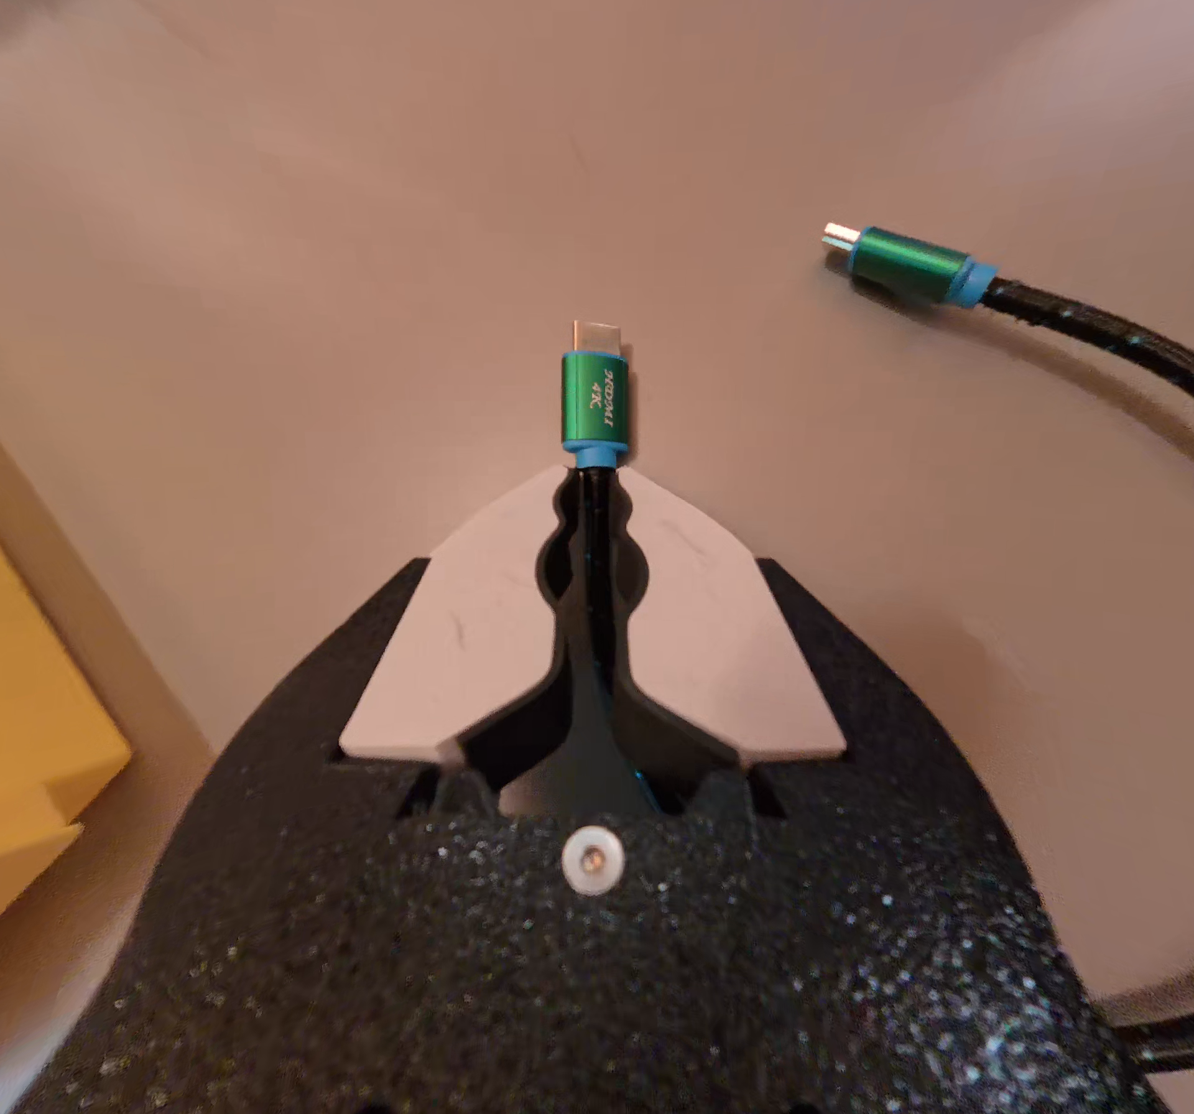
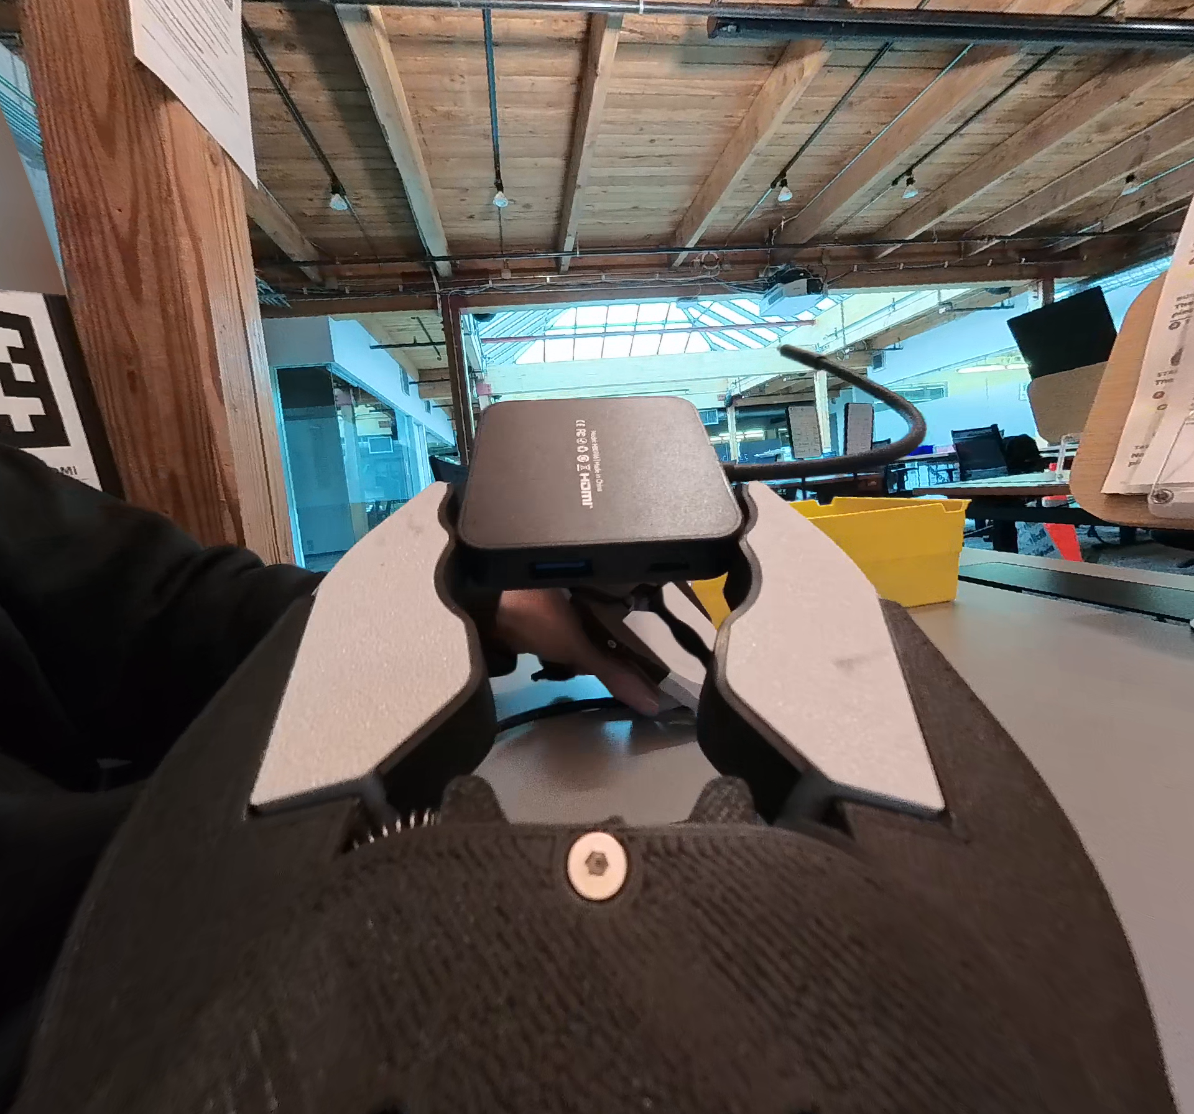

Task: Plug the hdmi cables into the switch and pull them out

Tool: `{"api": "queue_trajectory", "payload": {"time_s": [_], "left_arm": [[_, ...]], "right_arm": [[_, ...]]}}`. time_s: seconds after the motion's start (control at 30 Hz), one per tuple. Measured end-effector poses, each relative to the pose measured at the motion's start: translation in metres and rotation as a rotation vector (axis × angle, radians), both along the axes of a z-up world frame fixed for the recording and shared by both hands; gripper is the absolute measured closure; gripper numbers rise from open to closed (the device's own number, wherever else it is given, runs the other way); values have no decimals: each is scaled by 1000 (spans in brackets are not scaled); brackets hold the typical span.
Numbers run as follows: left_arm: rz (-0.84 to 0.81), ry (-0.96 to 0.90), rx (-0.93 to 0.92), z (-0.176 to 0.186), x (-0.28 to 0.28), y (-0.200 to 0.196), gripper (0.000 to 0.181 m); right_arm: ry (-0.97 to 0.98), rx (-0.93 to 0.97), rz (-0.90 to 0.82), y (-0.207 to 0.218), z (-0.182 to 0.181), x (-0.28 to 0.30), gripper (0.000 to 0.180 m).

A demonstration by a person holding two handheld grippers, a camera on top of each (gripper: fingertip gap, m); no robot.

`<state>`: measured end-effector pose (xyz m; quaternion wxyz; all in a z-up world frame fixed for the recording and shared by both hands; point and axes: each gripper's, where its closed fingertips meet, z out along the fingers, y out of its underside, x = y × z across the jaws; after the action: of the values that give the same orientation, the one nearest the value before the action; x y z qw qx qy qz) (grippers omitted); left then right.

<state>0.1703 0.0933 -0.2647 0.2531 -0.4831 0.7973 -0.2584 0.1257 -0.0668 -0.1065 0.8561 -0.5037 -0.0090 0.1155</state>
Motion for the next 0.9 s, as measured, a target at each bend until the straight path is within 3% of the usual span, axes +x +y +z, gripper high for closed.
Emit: {"api": "queue_trajectory", "payload": {"time_s": [0.13, 0.37, 0.53, 0.73, 0.83, 0.9], "left_arm": [[7, 31, -157, -1, 2, 2, 173], [-78, -1, -80, 1, 4, -2, 176], [-155, 14, -176, 5, -3, -7, 175], [-330, 132, -454, 46, -29, -29, 175], [-452, 206, -462, 69, -48, -40, 175], [-491, 207, -363, 73, -51, -41, 175]], "right_arm": [[-13, -13, -2, 2, -2, -2, 100], [-14, -14, -14, 1, -2, 0, 100], [-32, -31, -33, 2, -4, 1, 100], [-70, -56, -25, 3, -6, -2, 100], [-98, -70, -14, 1, -8, -4, 100], [-103, -79, -22, 0, -8, -2, 100]]}}
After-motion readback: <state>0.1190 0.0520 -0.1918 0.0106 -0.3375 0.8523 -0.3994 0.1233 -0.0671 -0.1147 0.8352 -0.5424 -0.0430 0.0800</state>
